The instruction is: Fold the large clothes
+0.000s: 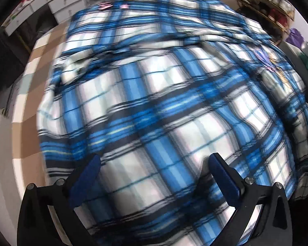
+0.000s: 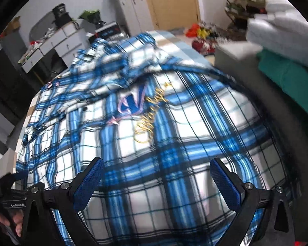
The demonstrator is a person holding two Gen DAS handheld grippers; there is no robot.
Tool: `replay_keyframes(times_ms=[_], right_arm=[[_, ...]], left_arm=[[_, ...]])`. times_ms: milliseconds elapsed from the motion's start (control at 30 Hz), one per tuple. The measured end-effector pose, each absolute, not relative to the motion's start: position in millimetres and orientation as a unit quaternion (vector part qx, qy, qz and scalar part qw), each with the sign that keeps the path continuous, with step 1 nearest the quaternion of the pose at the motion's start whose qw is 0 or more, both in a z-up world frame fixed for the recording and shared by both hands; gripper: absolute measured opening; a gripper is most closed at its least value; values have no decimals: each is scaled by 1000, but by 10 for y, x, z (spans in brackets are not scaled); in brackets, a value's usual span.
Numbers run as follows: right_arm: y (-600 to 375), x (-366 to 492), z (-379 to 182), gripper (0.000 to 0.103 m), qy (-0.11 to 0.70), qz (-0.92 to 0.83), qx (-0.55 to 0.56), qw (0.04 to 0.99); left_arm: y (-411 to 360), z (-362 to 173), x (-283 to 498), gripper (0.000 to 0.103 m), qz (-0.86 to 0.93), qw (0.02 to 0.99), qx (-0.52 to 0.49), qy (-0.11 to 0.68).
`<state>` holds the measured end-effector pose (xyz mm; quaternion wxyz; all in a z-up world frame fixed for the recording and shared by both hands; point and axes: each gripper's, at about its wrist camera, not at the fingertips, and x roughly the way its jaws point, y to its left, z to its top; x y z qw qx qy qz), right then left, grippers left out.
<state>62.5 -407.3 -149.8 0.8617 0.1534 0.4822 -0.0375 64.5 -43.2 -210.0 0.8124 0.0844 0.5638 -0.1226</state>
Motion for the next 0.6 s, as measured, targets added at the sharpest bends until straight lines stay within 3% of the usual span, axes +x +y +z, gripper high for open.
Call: replay_keyframes(times_ms=[100,167,400,600], right_arm=[[-4154,604,-1472,102,493,-32,141,858],[-4159,588,-1433,102,499,-21,117,859],[-4146,624,-1194,102,491,-19,35,870],[-3907,512,-845,102,442,43,105,890]], left_arm=[[-187,-2120,684,101,-99,809,70,576],[-62,-2048,667,86,-101,805,33,583],[-307,-1630,342,87,-162,829,-1,535],[-309,-1581,251,87,-142,825,29,546]])
